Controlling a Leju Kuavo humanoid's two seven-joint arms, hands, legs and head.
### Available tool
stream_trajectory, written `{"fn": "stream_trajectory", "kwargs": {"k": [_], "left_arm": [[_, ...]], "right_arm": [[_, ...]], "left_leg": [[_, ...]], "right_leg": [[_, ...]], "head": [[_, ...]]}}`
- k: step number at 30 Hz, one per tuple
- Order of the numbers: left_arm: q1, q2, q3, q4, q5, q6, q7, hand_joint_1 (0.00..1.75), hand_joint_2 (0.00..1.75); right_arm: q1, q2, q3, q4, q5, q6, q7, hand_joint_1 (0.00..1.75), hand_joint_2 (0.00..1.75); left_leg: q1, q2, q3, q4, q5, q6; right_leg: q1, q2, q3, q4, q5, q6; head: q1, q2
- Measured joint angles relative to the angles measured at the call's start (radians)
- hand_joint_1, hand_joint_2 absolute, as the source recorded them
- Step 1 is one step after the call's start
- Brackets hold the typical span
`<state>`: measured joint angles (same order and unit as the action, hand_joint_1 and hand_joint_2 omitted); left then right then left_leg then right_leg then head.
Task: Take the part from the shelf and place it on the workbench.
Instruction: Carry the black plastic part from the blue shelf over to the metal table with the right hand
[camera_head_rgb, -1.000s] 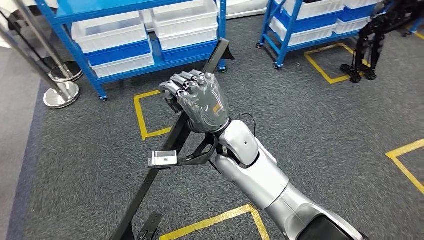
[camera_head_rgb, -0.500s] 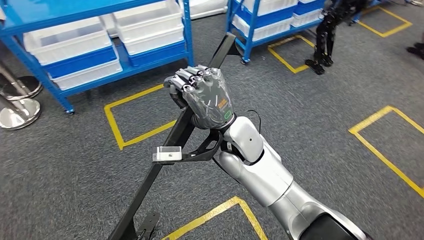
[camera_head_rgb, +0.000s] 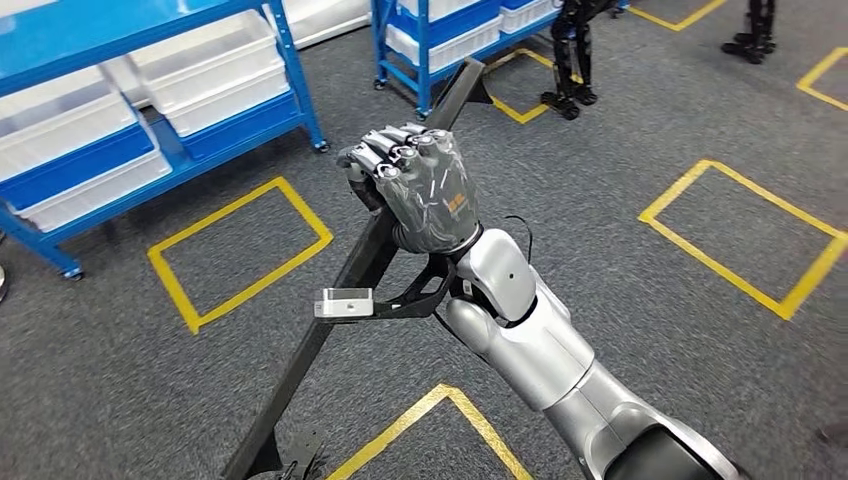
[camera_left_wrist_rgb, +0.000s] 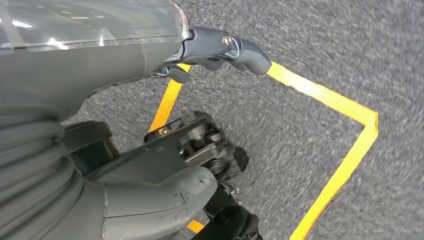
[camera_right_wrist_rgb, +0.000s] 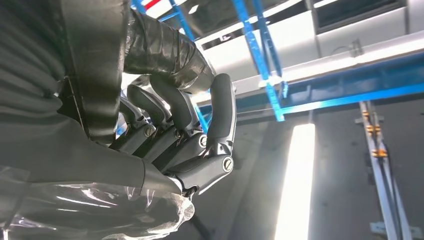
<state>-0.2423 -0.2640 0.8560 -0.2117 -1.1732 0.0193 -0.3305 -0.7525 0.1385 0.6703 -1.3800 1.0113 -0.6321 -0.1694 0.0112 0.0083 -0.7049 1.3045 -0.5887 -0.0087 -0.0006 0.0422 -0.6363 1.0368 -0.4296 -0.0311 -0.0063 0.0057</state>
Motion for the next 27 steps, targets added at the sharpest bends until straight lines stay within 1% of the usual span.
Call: {"fn": "stream_trajectory", "kwargs": {"k": [1,2,3,4,5,6,7,8,9,10,11,12,13,14,15,16,17,18,19,20,21,23,24,25,26,27], "left_arm": [[0.0,0.0,0.0,0.0,0.0,0.0,0.0,0.0,1.75],[0.0,0.0,0.0,0.0,0.0,0.0,0.0,0.0,1.75],[0.0,0.001,0.0,0.0,0.0,0.0,-0.001,0.0,1.75],[-0.001,0.002,0.0,0.0,0.001,0.0,-0.001,0.0,1.75],[-0.001,0.003,0.0,0.0,0.001,0.0,-0.002,0.0,1.75],[-0.001,0.004,0.0,0.0,0.001,0.0,-0.002,0.0,1.75],[-0.001,0.004,0.0,0.0,0.001,0.0,-0.002,0.0,1.75],[-0.002,0.003,0.0,0.0,0.001,0.0,-0.002,0.0,1.75],[-0.004,0.003,0.0,0.0,0.001,0.0,-0.003,0.0,1.75],[-0.005,0.002,0.0,0.0,0.001,-0.001,-0.003,0.0,1.75],[-0.006,0.001,0.0,0.0,0.001,-0.001,-0.003,0.0,1.75],[-0.006,0.001,0.0,0.0,0.001,-0.001,-0.003,0.0,1.75],[-0.005,0.002,0.0,0.0,0.001,-0.001,-0.003,0.0,1.75],[-0.003,0.002,0.0,0.0,0.001,-0.002,-0.003,0.0,1.75],[-0.002,0.002,0.0,0.0,0.001,-0.002,-0.003,0.0,1.75],[-0.002,0.002,0.0,0.0,0.001,-0.002,-0.003,0.0,1.75],[-0.002,0.002,0.0,0.0,0.001,-0.002,-0.003,0.0,1.75],[-0.003,0.002,0.0,0.0,0.001,-0.003,-0.003,0.0,1.75],[-0.004,0.002,0.0,0.0,0.001,-0.003,-0.003,0.0,1.75],[-0.005,0.002,0.0,0.0,0.001,-0.003,-0.004,0.0,1.75],[-0.006,0.002,0.0,0.0,0.001,-0.002,-0.004,0.0,1.75],[-0.007,0.002,0.0,0.0,0.001,-0.002,-0.004,0.0,1.75],[-0.008,0.002,-0.001,0.0,0.001,-0.002,-0.005,0.0,1.75],[-0.009,0.001,-0.001,0.0,0.001,-0.002,-0.005,0.0,1.75],[-0.01,0.001,-0.001,0.0,0.001,-0.002,-0.006,0.0,1.75],[-0.009,0.001,-0.001,0.0,0.001,-0.002,-0.006,0.0,1.75]], "right_arm": [[0.001,0.0,0.0,-0.001,0.0,0.0,0.0,1.75,1.75],[0.001,0.0,0.0,-0.003,0.0,0.0,0.0,1.75,1.75],[0.001,0.0,0.0,-0.006,0.0,0.0,0.0,1.75,1.75],[0.001,0.0,0.0,-0.008,0.0,0.0,0.0,1.75,1.75],[0.001,0.0,-0.001,-0.01,-0.002,0.0,0.0,1.75,1.75],[0.002,-0.001,-0.001,-0.012,-0.003,-0.001,0.0,1.75,1.75],[0.003,-0.001,-0.002,-0.013,-0.005,-0.001,-0.001,1.75,1.75],[0.004,-0.002,-0.005,-0.015,-0.006,-0.002,-0.001,1.75,1.75],[0.005,-0.003,-0.007,-0.017,-0.007,-0.002,-0.002,1.75,1.75],[0.005,-0.004,-0.008,-0.018,-0.007,-0.002,-0.003,1.75,1.75],[0.004,-0.005,-0.01,-0.02,-0.007,-0.002,-0.004,1.75,1.75],[0.004,-0.005,-0.01,-0.021,-0.007,-0.002,-0.004,1.75,1.75],[0.006,-0.006,-0.01,-0.021,-0.007,-0.002,-0.004,1.75,1.75],[0.008,-0.007,-0.01,-0.022,-0.007,-0.002,-0.004,1.75,1.75],[0.011,-0.008,-0.01,-0.022,-0.007,-0.002,-0.004,1.75,1.75],[0.012,-0.01,-0.01,-0.022,-0.007,-0.002,-0.004,1.75,1.75],[0.013,-0.011,-0.01,-0.022,-0.007,-0.002,-0.004,1.75,1.75],[0.013,-0.011,-0.01,-0.023,-0.007,-0.002,-0.005,1.75,1.75],[0.012,-0.011,-0.01,-0.024,-0.007,-0.002,-0.005,1.75,1.75],[0.011,-0.011,-0.01,-0.025,-0.007,-0.002,-0.005,1.75,1.75],[0.011,-0.011,-0.011,-0.026,-0.007,-0.002,-0.006,1.75,1.75],[0.011,-0.012,-0.013,-0.028,-0.007,-0.001,-0.006,1.75,1.75],[0.011,-0.013,-0.014,-0.029,-0.007,-0.001,-0.006,1.75,1.75],[0.01,-0.013,-0.015,-0.031,-0.006,-0.001,-0.006,1.75,1.75],[0.009,-0.013,-0.016,-0.032,-0.006,-0.001,-0.006,1.75,1.75],[0.009,-0.013,-0.016,-0.033,-0.006,-0.001,-0.006,1.75,1.75]], "left_leg": [[0.0,-0.004,0.012,-0.031,0.028,0.004],[0.0,-0.017,0.039,-0.093,0.069,0.009],[0.0,-0.041,0.068,-0.16,0.1,0.016],[0.0,-0.063,0.094,-0.218,0.121,0.021],[-0.001,-0.08,0.111,-0.255,0.13,0.024],[-0.002,-0.086,0.117,-0.268,0.128,0.026],[-0.004,-0.078,0.12,-0.276,0.129,0.027],[-0.002,-0.067,0.122,-0.283,0.133,0.03],[0.0,-0.054,0.126,-0.293,0.138,0.034],[0.002,-0.041,0.13,-0.303,0.144,0.039],[0.003,-0.027,0.133,-0.31,0.148,0.043],[0.0,-0.014,0.134,-0.312,0.149,0.045],[-0.001,0.0,0.133,-0.312,0.148,0.046],[-0.002,0.015,0.132,-0.311,0.147,0.046],[-0.002,0.029,0.131,-0.31,0.146,0.045],[-0.001,0.042,0.13,-0.308,0.144,0.043],[-0.001,0.054,0.131,-0.305,0.142,0.04],[-0.001,0.065,0.131,-0.3,0.137,0.035],[-0.002,0.074,0.13,-0.294,0.132,0.029],[-0.004,0.082,0.129,-0.289,0.128,0.023],[-0.006,0.09,0.129,-0.285,0.124,0.017],[-0.004,0.105,0.132,-0.285,0.12,0.006],[-0.001,0.1,0.132,-0.279,0.112,0.0],[0.002,0.083,0.126,-0.26,0.096,-0.004],[0.004,0.058,0.109,-0.219,0.07,-0.006],[0.006,0.03,0.082,-0.158,0.038,-0.007]], "right_leg": [[0.001,0.014,0.0,0.001,0.0,0.0],[0.001,0.029,0.001,0.003,0.0,0.0],[0.002,0.042,0.001,0.005,0.0,0.001],[0.001,0.055,-0.001,0.006,0.001,0.004],[-0.002,0.066,-0.005,0.007,0.004,0.009],[-0.005,0.077,-0.01,0.006,0.007,0.015],[-0.008,0.088,-0.014,0.004,0.011,0.023],[-0.01,0.091,-0.016,0.003,0.013,0.029],[-0.008,0.078,-0.02,0.009,0.007,0.033],[-0.005,0.054,-0.031,0.031,-0.008,0.037],[-0.003,0.022,-0.051,0.073,-0.035,0.04],[-0.003,-0.007,-0.08,0.132,-0.067,0.043],[-0.005,-0.022,-0.111,0.196,-0.096,0.046],[-0.009,-0.03,-0.135,0.245,-0.111,0.05],[-0.013,-0.035,-0.143,0.262,-0.11,0.054],[-0.017,-0.041,-0.131,0.242,-0.09,0.058],[-0.021,-0.051,-0.099,0.185,-0.059,0.061],[-0.021,-0.071,-0.061,0.115,-0.034,0.062],[-0.02,-0.086,-0.03,0.057,-0.015,0.06],[-0.017,-0.096,-0.01,0.02,-0.006,0.055],[-0.013,-0.098,-0.006,0.007,-0.008,0.048],[-0.009,-0.074,-0.008,0.007,-0.006,0.033],[-0.009,-0.064,-0.007,0.005,-0.004,0.027],[-0.01,-0.054,-0.005,0.002,-0.002,0.02],[-0.012,-0.045,-0.003,-0.001,0.0,0.014],[-0.011,-0.035,-0.003,-0.001,0.001,0.011]], "head": [[0.0,0.0],[0.0,0.0],[0.0,0.0],[0.0,0.0],[0.0,0.0],[0.0,0.0],[0.0,0.0],[0.0,0.0],[0.0,0.0],[0.001,0.0],[0.001,0.0],[0.001,0.0],[0.001,0.0],[0.001,0.0],[0.001,0.0],[0.002,0.0],[0.002,0.0],[0.002,0.0],[0.001,0.0],[0.001,0.0],[0.001,0.0],[0.001,0.0],[0.001,0.0],[0.0,0.0],[0.0,0.0],[0.0,0.0]]}}
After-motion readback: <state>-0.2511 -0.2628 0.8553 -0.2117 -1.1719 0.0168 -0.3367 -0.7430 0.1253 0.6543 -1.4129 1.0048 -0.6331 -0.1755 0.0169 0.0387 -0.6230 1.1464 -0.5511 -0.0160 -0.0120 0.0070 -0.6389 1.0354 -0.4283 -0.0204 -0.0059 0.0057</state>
